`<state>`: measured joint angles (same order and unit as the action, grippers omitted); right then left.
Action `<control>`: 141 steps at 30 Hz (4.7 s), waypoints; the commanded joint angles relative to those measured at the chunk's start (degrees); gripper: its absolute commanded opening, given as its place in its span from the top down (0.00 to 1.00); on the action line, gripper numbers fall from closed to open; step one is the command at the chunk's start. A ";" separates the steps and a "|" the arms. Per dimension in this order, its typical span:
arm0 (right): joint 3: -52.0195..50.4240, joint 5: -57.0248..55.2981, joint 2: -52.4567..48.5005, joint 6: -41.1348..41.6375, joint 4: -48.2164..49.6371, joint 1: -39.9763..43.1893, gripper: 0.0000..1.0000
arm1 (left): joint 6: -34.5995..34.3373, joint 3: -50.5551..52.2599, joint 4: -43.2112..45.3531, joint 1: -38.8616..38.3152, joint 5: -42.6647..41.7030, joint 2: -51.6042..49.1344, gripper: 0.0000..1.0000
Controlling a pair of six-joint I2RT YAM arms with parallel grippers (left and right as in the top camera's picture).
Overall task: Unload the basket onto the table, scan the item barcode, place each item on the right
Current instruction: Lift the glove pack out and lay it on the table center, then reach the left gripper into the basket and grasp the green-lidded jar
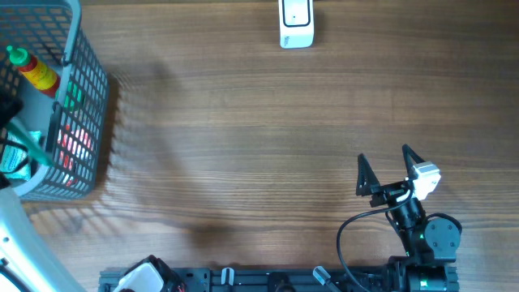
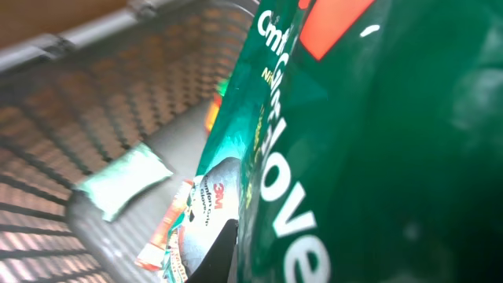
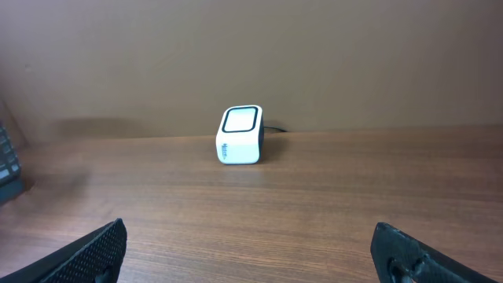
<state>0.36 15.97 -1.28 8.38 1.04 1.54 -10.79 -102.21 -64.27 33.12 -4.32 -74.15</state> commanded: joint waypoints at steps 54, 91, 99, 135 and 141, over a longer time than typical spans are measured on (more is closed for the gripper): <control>-0.04 -0.92 0.26 0.63 0.17 -0.46 0.00 | -32.35 17.81 -2.05 -61.57 26.93 -40.63 0.76; -0.04 -0.92 0.26 0.61 0.17 -0.46 0.00 | -19.43 -4.00 -2.12 -19.87 16.41 -10.16 0.00; -0.04 -0.92 0.26 0.63 0.17 -0.46 0.00 | -19.41 -3.98 3.26 1.49 0.02 -15.96 0.00; -0.04 -0.92 0.26 0.61 0.17 -0.46 0.00 | -17.92 -3.96 12.33 -3.41 -1.40 -51.93 0.00; -0.04 -0.92 0.26 0.63 0.17 -0.46 0.00 | -17.90 -3.96 12.46 -3.39 -1.31 -53.53 0.00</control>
<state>0.36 15.97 -1.28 8.36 1.04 1.54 -29.56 -105.60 -52.01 29.52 -5.89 -126.23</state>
